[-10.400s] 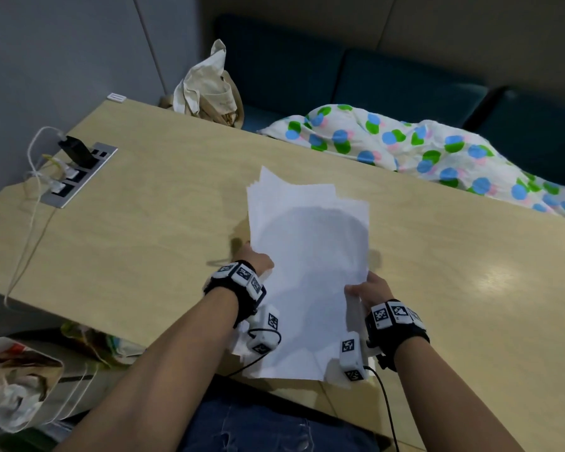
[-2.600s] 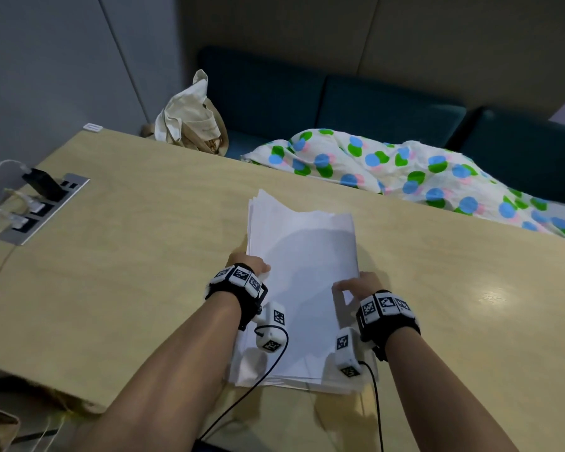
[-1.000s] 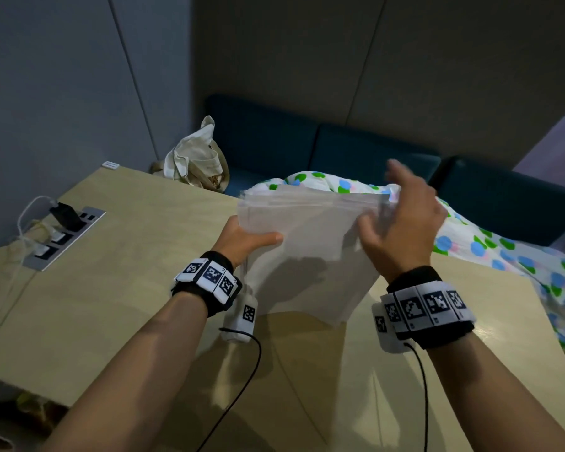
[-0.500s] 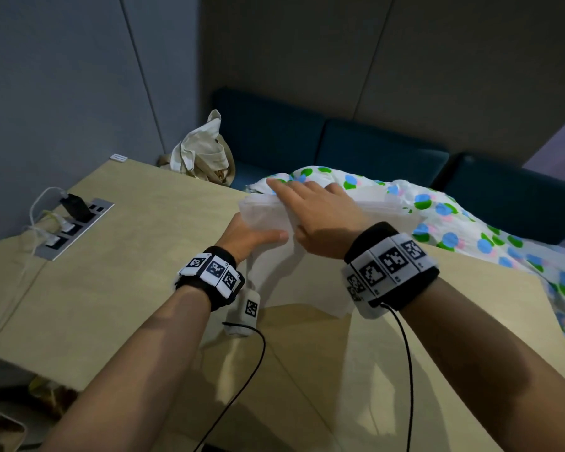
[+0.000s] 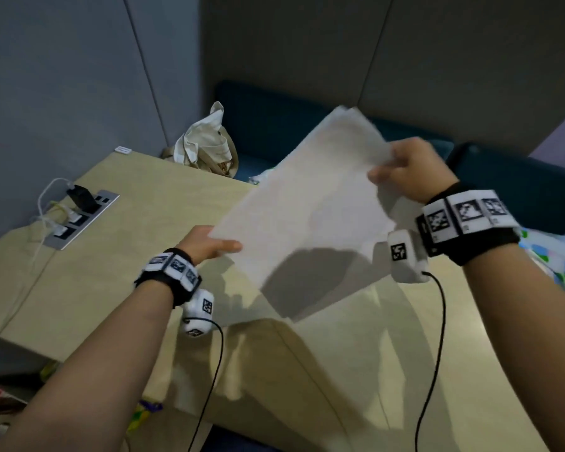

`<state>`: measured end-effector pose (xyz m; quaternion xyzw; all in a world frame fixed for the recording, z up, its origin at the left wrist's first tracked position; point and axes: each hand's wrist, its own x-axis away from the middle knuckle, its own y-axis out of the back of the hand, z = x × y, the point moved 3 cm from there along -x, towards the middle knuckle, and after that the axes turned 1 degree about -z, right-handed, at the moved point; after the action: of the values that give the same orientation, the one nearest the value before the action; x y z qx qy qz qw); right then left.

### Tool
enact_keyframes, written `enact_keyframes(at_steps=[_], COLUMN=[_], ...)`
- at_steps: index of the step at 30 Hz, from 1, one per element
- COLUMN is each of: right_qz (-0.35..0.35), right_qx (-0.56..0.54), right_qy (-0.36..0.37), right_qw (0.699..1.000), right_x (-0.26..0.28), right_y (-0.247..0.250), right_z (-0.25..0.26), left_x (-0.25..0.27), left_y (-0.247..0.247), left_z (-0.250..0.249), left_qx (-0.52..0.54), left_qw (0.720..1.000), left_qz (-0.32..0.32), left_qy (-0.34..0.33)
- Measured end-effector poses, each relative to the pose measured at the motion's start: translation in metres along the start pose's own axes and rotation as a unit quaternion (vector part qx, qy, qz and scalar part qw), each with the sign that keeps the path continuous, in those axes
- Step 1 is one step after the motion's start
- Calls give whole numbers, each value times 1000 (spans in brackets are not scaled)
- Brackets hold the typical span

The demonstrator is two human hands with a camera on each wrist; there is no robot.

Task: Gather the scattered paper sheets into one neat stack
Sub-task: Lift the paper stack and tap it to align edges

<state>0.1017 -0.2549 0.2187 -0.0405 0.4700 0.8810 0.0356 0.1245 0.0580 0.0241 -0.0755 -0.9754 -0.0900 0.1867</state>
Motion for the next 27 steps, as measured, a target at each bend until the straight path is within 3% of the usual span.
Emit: enact_keyframes(at_steps=[2,4,7,11,15,18,21,24,27], right_qz=[-10,-28,-52,-97,-107,-117,-164,-190,-214], right_qx=[-144,-272,-378,-418,-469,-464,-434,-355,-211], right_qy=[-47,-96,-155,-184,-225,-223,-203,-169,-88], right_qw=[988,957,911,884,848,850,862,900,950], right_x=[5,10,20,43,71,87,88,79,71], right_y=[-3,-22,-60,-105,-141,-153,-146,-129,-113], right_z=[-20,-42,-77,-115,-137,-140,-134,-122,-106], left_x=[3,5,5,12,15,17,19,17,12], left_y=[9,8,-3,-14,-29,-37,-34,-25,-19], left_z=[7,7,0,-9,15,31,27,15,9], left_qx=[151,229,193,165,133,138,154,148,133], left_qw=[988,973,980,967,976,981,976,975,978], left_qz=[-23,-26,-42,-174,-156,-124,-131,-135,-123], left_qy=[20,9,-25,-89,-75,-52,-76,-97,-108])
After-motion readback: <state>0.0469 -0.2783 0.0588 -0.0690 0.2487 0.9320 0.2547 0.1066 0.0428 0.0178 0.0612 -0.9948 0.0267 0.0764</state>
